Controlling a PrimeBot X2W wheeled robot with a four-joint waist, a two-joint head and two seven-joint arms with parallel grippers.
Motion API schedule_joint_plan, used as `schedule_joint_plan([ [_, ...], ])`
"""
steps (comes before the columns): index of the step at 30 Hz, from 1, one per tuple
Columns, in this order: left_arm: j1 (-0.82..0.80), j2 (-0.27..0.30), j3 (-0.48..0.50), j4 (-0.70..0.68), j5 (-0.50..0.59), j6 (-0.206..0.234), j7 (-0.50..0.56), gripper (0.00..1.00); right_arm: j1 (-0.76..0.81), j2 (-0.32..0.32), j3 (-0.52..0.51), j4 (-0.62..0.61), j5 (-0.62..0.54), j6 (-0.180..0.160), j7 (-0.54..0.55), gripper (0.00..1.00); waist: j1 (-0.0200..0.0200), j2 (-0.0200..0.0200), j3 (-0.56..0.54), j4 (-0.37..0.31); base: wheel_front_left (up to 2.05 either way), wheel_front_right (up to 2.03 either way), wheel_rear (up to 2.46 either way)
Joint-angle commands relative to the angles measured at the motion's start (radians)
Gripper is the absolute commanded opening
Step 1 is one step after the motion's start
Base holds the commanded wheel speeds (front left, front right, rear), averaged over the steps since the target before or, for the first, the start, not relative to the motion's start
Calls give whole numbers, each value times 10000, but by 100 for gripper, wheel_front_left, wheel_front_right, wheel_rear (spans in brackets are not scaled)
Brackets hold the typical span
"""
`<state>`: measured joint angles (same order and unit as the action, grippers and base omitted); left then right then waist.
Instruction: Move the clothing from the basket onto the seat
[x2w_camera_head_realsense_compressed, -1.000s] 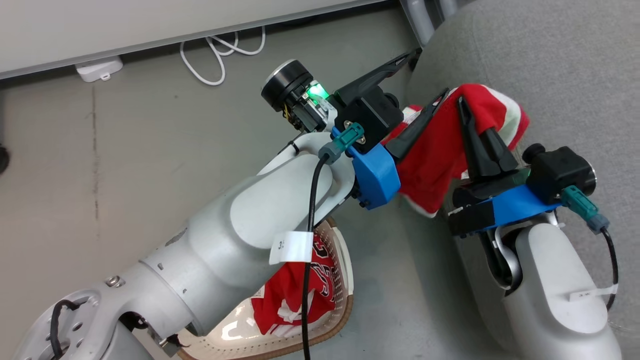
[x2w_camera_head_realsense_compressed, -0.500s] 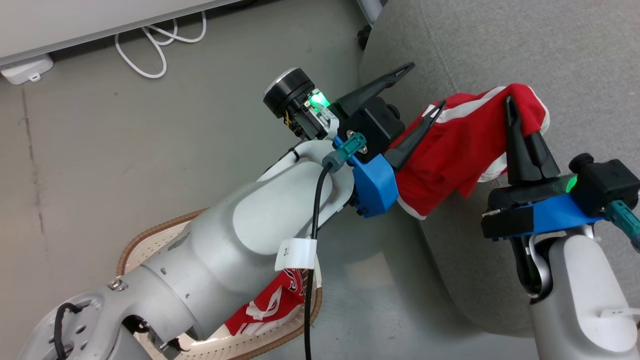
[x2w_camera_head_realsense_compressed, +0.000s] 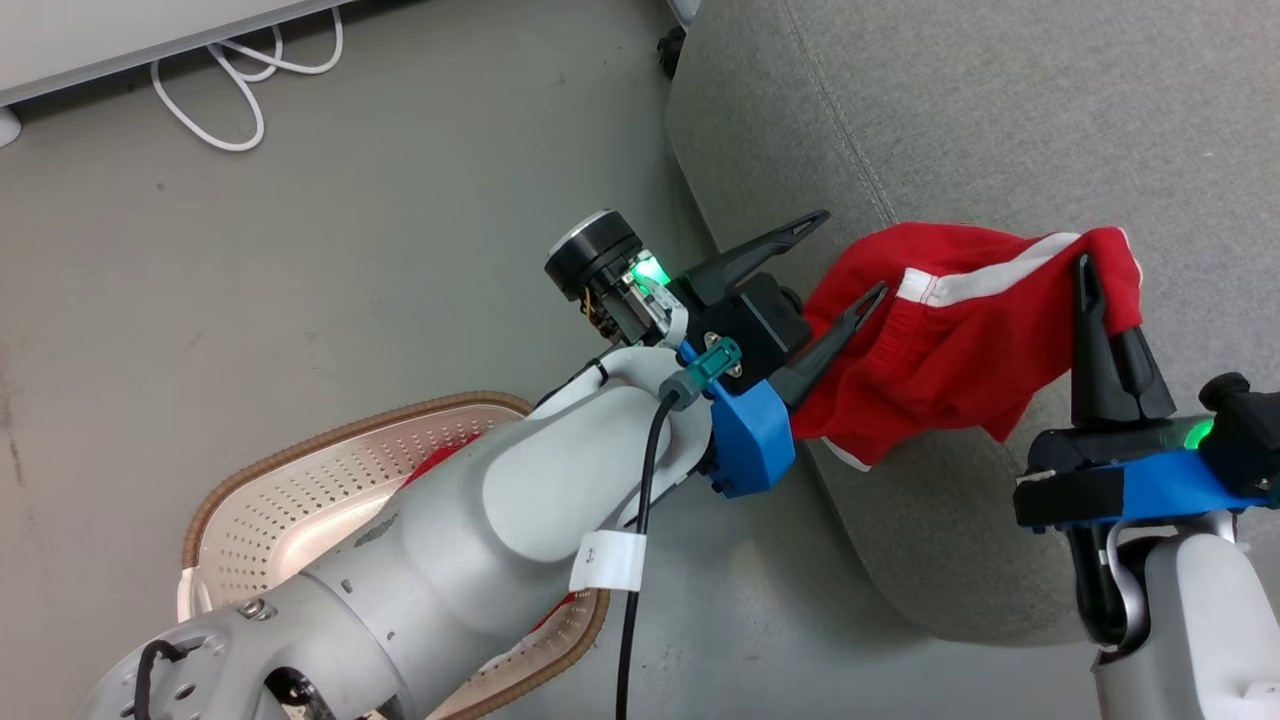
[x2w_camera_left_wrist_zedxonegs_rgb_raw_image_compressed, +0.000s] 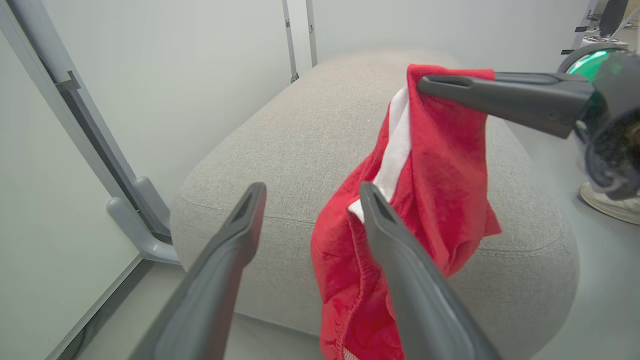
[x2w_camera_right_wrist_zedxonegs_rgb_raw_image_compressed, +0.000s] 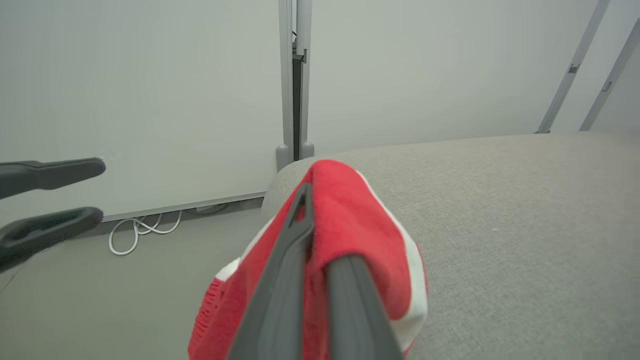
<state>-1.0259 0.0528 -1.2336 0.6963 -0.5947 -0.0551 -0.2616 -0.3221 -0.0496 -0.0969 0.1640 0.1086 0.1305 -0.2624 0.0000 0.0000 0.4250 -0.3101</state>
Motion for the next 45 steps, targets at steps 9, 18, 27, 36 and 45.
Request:
schedule_joint_plan([
  [9,193,1,121,-249,170,47,-51,100,168,-16,-147,-122,244,5,-38,0,0,0,29,-85,0,0,0],
  [18,156,261,439,-767,463,210,-51,100,-882,-319,-272,-641,-1,3,-38,0,0,0,344,-145,0,0,0],
  [27,-282,779,561,-1251,801,291,13,100,-3102,-1417,-1220,-1388,147,3,-38,0,0,0,1529,-170,0,0,0],
  [36,-1242,1472,537,-2066,1210,443,619,100,-5515,-3327,-3503,-1398,568,3,-36,0,0,0,3467,-31,0,0,0],
  [45,-1760,2111,584,-2922,1489,664,1036,100,-6420,-4405,-4635,-57,707,3,-36,0,0,0,4672,-47,0,0,0],
])
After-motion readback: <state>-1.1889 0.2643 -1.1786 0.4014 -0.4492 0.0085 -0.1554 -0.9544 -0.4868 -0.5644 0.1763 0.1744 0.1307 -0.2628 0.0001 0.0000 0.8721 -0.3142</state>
